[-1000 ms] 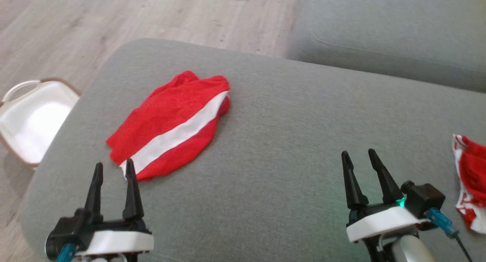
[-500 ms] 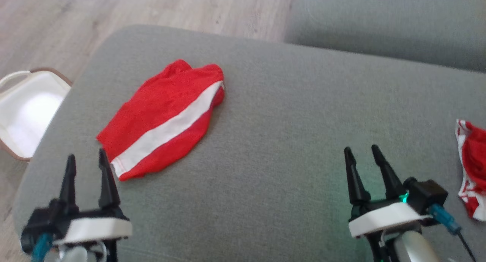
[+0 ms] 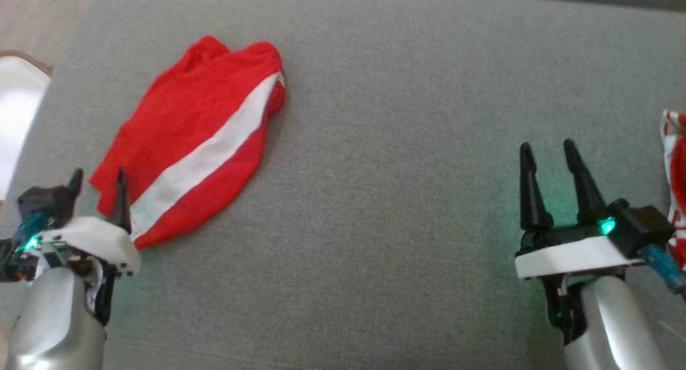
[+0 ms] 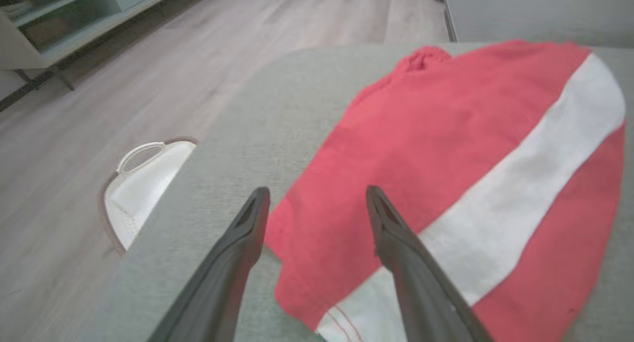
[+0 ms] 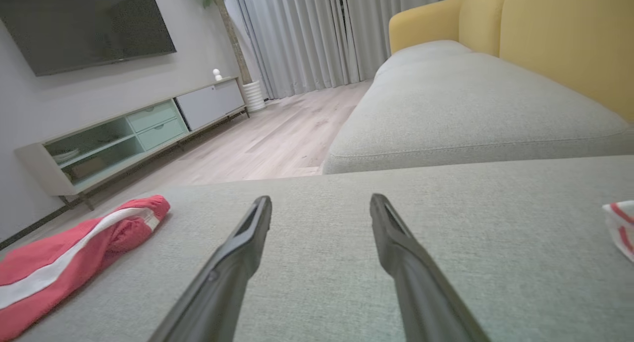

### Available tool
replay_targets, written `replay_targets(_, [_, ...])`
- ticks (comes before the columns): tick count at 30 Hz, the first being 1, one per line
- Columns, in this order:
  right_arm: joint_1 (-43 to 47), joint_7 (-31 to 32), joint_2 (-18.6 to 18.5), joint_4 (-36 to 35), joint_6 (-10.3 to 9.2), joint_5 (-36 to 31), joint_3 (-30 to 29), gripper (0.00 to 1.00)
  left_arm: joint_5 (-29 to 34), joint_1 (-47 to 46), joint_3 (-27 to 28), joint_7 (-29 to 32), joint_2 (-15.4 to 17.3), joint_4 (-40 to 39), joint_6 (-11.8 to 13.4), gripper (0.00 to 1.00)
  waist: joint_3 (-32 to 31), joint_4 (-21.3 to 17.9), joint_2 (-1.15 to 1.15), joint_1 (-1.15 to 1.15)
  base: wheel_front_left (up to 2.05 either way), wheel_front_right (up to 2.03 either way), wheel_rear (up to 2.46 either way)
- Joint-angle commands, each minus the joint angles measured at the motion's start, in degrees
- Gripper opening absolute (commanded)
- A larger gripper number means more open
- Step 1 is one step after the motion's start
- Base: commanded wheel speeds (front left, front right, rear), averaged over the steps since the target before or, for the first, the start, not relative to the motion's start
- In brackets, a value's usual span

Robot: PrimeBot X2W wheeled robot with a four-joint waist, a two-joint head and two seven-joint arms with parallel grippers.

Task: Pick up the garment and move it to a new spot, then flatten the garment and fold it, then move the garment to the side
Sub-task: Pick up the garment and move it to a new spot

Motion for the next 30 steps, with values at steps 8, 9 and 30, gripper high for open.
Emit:
replay_targets(8, [-2.25,-0.60,-0.15,-3.52,-0.04,-2.17,0.32,1.00,-5.66,-7.59,-6.81,5.17,4.47,10.22,-0.38,1.00,4.61,-2.41,0.00,-0.01,0.00,0.00,0.00])
replay_targets(9, [-2.20,-0.60,-0.15,-3.61,-0.04,-2.21,0.28,1.00,-6.79,-7.87,-7.98,5.43,4.71,11.11,-0.38,1.00,4.73,-2.51,0.00,-0.01,0.00,0.00,0.00])
replay_targets(30, [-0.84,-0.63,-0.15,-2.09,-0.04,1.81,1.79,1.00,-17.96,-12.12,-14.41,-13.03,12.51,-3.80,-0.12,0.00,-2.75,-6.10,0.00,-0.01,0.00,0.00,0.00])
